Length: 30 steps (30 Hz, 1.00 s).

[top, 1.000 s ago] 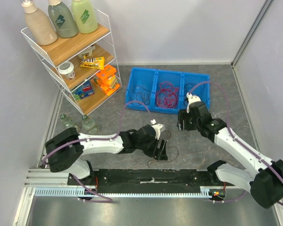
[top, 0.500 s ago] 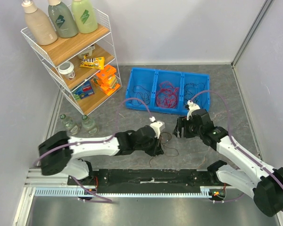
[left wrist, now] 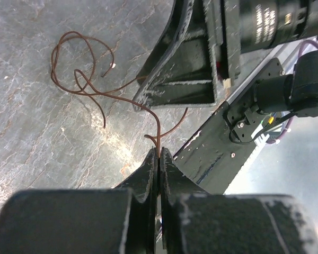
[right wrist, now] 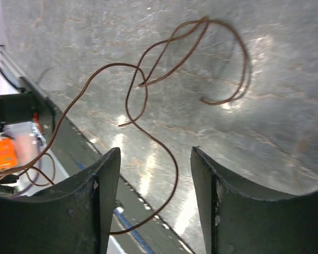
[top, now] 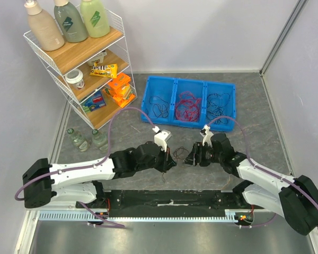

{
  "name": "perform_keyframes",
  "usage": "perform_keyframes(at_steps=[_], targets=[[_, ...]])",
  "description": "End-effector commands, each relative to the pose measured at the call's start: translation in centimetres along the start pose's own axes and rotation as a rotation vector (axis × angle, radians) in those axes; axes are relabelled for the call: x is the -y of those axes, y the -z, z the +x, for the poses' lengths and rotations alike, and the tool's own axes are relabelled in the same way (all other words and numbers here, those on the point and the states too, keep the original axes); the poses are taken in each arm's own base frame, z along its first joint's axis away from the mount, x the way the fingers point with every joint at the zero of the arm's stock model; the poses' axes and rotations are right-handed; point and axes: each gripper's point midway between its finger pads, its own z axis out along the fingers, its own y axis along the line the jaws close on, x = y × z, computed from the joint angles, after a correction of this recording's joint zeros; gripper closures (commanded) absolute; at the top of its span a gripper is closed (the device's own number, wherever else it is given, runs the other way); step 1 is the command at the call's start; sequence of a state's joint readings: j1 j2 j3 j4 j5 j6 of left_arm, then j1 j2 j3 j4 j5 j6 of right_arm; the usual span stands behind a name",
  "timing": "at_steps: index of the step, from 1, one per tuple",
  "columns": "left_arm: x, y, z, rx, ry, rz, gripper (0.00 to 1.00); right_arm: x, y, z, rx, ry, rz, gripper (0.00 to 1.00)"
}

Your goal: Untangle the cables

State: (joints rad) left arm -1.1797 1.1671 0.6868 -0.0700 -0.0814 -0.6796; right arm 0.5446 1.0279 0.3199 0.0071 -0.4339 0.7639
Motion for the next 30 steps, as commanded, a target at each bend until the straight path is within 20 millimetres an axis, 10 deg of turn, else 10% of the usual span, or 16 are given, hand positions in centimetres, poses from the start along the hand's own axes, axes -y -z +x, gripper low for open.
perform_keyframes(at_steps=[1,10,19,30], targets=[[0.2,1.2,-2.2,0.089,0.000,-0.007,0.98,-3.4,-0.6,-0.6,0.026,-0.032,-0.158,0.44],[-0.7,3.2,-3.5,0.165,0.019,-0.047,0.98,-4.0,-1.1,-0.8,0.039,-0.053,-0.167,1.00],[-4.2,3.4,-2.1,0.192,0.095,-0.165,0.65,-6.8,5.5,-8.0,0.329,0.202,-0.031,1.00],[-1.9,3.3,-3.3,0.205,0.105,-0.065,0.27,-13.1,5.6,-7.8,0.341,0.202,-0.398,1.00]])
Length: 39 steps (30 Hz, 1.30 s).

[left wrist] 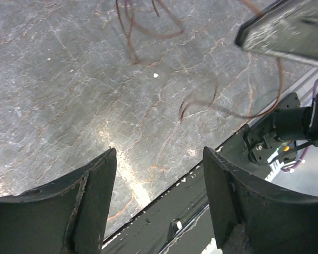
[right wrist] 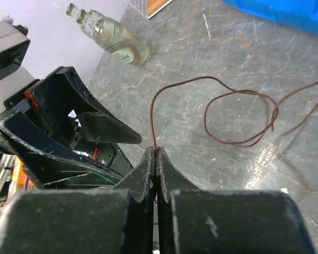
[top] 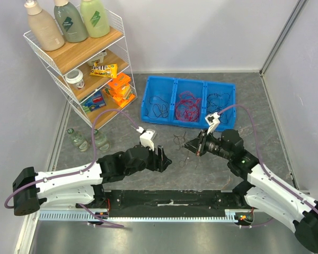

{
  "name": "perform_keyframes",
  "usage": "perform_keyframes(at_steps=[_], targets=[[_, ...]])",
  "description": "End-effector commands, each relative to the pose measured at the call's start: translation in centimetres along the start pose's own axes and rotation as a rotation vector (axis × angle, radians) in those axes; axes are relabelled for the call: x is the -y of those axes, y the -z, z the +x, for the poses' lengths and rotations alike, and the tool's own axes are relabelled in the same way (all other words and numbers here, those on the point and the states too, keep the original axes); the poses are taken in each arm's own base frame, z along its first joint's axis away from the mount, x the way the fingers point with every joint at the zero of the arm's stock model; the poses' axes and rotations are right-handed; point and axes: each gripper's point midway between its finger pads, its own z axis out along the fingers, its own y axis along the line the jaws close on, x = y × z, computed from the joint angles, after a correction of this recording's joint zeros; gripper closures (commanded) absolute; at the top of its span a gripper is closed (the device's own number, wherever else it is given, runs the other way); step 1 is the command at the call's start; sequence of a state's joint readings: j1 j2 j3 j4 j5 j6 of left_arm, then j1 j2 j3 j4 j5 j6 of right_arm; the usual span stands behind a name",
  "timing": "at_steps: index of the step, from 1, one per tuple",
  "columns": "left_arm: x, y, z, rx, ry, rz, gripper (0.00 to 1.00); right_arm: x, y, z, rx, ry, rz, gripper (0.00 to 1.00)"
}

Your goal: Untangle the cables

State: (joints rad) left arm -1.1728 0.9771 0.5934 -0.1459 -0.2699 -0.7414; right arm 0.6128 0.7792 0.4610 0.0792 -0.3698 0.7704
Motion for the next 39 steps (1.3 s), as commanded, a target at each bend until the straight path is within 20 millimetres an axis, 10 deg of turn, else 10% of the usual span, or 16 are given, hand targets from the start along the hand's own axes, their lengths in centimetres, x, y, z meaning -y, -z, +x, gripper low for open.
perform_keyframes(at_steps=[1,21,26,30,36,39], targets=[[1.8,0.2,-2.0,0.058,0.046,0.061,0.25,-2.7,-0.4,-0.6,0.032,-0.029,-0.150,1.00],[-1.2,-5.4,1.4,-0.081,0.076,0.009,0.36,-8.4,1.4,-2.2,0.074,-0.126,-0.381,1.00],[-4.3,-5.8,2.1,-0.089,0.125,-0.046,0.23,-10.4,2.6,-3.4,0.091,-0.095,-0.434,1.00],[-3.2,-5.6,1.1,-0.051,0.117,0.044,0.22,-10.9,2.9,-3.9,0.096,-0.090,-0.447,1.00],[-3.7,-5.5,-0.6,-0.027,0.076,-0.018,0.71,-11.0,3.0,-4.4,0.104,-0.045,-0.415,1.00],[-5.3,-4.0,-2.5,0.045,0.076,-0.117,0.98,-5.8,3.0,-4.8,0.115,0.036,-0.073,1.00]])
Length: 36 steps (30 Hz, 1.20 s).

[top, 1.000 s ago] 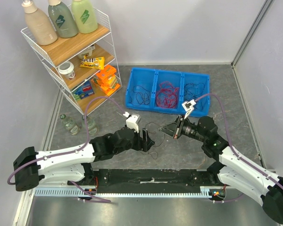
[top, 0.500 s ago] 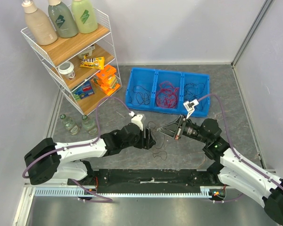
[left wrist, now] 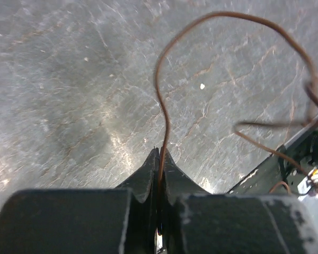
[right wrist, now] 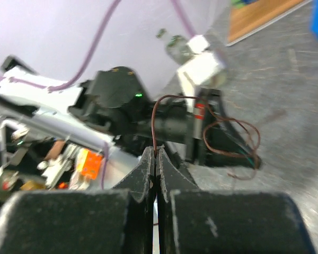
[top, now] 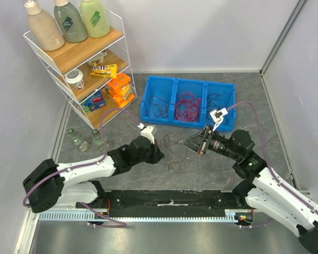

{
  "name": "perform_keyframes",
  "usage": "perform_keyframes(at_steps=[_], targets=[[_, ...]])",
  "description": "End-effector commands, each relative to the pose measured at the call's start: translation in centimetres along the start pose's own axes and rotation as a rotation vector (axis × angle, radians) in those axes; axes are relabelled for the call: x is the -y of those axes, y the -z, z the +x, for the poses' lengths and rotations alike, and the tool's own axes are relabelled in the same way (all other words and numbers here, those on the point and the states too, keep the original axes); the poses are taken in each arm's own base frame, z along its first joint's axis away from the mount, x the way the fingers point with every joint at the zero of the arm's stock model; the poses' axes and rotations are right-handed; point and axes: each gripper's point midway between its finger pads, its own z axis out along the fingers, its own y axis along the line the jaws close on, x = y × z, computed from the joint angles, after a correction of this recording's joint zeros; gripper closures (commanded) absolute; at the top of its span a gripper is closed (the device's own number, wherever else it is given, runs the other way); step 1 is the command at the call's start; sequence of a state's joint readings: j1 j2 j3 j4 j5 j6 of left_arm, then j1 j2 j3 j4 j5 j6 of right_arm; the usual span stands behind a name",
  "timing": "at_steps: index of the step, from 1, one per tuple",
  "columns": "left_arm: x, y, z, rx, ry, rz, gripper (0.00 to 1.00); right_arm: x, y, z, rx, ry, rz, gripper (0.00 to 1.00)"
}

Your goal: Untangle the cables

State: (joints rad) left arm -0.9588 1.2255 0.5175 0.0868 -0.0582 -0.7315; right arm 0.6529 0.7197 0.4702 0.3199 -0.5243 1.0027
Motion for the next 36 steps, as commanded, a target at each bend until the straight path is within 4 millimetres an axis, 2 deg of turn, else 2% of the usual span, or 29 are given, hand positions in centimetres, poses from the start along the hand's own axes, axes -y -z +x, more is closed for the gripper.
perform_keyframes(at_steps=[1,3,5,6,7,9,11,16,24,28,34,36], targets=[[-0.9,2.6,-4.6,0.162,-0.001,-0.108,0.98,4.6,3.3,-3.2,0.072,0.170,0.432,1.00],[-2.3,4.8,-5.9,0.240,0.019,-0.177,0.98,9.0,8.2,-5.6,0.191,0.225,0.794,1.00],[-4.2,7.3,-7.0,0.333,0.065,-0.259,0.98,11.5,13.3,-6.8,0.287,0.244,1.071,1.00],[-5.2,8.6,-7.4,0.384,0.082,-0.295,0.98,12.1,15.6,-7.0,0.325,0.252,1.176,1.00],[-6.2,10.0,-7.6,0.424,0.101,-0.326,0.98,12.4,17.0,-7.3,0.358,0.259,1.238,1.00],[-7.2,12.6,-8.4,0.510,0.135,-0.337,0.98,12.7,18.9,-7.6,0.415,0.258,1.312,1.00],[-7.4,15.5,-9.5,0.614,0.167,-0.301,0.98,12.7,19.8,-7.6,0.459,0.236,1.336,1.00],[-7.8,19.8,-11.0,0.750,0.186,-0.262,0.98,12.3,20.6,-7.8,0.560,0.180,1.316,1.00],[-8.7,25.0,-12.8,0.819,0.165,-0.354,0.98,10.7,23.3,-8.5,0.750,0.130,1.262,1.00],[-8.5,27.6,-13.7,0.883,0.174,-0.325,0.98,10.5,23.8,-8.5,0.782,0.120,1.237,1.00],[-8.8,29.9,-13.9,0.927,0.191,-0.311,0.98,10.9,23.8,-8.1,0.776,0.119,1.242,1.00],[-8.9,30.7,-14.0,0.935,0.196,-0.313,0.98,10.9,23.7,-8.1,0.778,0.113,1.236,0.97]])
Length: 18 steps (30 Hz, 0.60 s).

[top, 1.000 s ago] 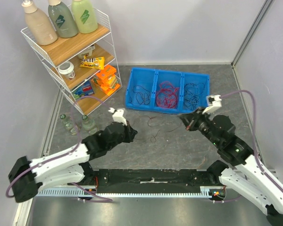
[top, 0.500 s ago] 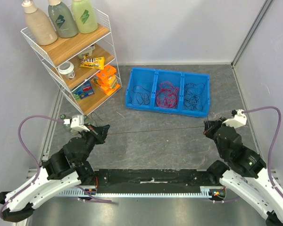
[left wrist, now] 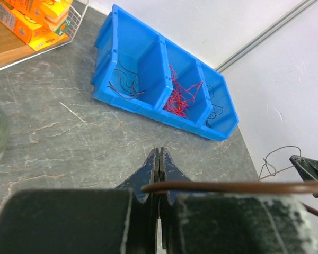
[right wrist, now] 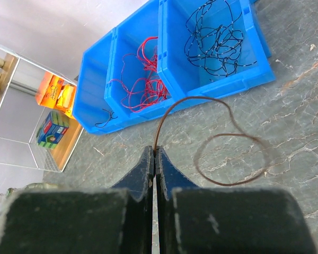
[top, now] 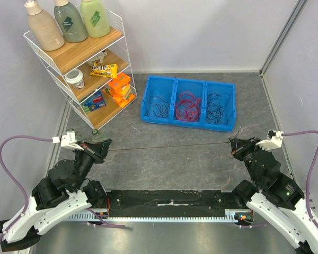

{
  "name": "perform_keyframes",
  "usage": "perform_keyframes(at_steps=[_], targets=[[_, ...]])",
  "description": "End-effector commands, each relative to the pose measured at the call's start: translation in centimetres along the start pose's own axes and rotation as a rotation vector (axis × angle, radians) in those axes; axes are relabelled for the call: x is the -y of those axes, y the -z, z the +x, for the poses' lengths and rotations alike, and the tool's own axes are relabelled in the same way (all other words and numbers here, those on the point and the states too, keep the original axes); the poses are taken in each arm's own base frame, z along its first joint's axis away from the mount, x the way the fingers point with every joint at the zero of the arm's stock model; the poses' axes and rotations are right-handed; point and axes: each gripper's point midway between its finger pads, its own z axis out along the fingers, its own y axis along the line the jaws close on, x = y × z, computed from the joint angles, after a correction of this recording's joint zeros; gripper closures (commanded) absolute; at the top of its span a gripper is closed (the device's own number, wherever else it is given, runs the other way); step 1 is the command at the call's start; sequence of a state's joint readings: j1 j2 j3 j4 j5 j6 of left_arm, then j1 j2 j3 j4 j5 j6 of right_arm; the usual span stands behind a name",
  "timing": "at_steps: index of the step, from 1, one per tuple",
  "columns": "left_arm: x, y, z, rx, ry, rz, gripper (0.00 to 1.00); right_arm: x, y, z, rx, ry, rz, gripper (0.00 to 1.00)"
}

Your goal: Untangle the cables

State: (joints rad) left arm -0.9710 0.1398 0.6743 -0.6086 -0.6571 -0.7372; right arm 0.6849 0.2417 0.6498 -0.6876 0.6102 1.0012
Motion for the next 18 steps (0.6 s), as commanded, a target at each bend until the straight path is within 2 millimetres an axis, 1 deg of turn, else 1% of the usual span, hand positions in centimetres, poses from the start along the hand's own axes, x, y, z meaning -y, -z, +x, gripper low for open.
perform_keyframes(at_steps=[1,7,13,18], targets=[[-4.2,2.3,-5.8,0.194,-0.072,-0.202,0.98,5.3,0.4,-3.4,0.199,0.076,0.242,0.96],[-4.8,3.6,-7.2,0.232,-0.055,-0.208,0.98,5.6,0.5,-3.3,0.209,0.061,0.231,0.95],[-5.2,4.4,-8.0,0.248,-0.048,-0.214,0.98,6.0,1.1,-3.5,0.243,0.002,0.204,0.95],[-5.7,5.1,-8.8,0.265,-0.052,-0.231,0.98,6.2,1.2,-3.6,0.252,-0.009,0.206,0.95]])
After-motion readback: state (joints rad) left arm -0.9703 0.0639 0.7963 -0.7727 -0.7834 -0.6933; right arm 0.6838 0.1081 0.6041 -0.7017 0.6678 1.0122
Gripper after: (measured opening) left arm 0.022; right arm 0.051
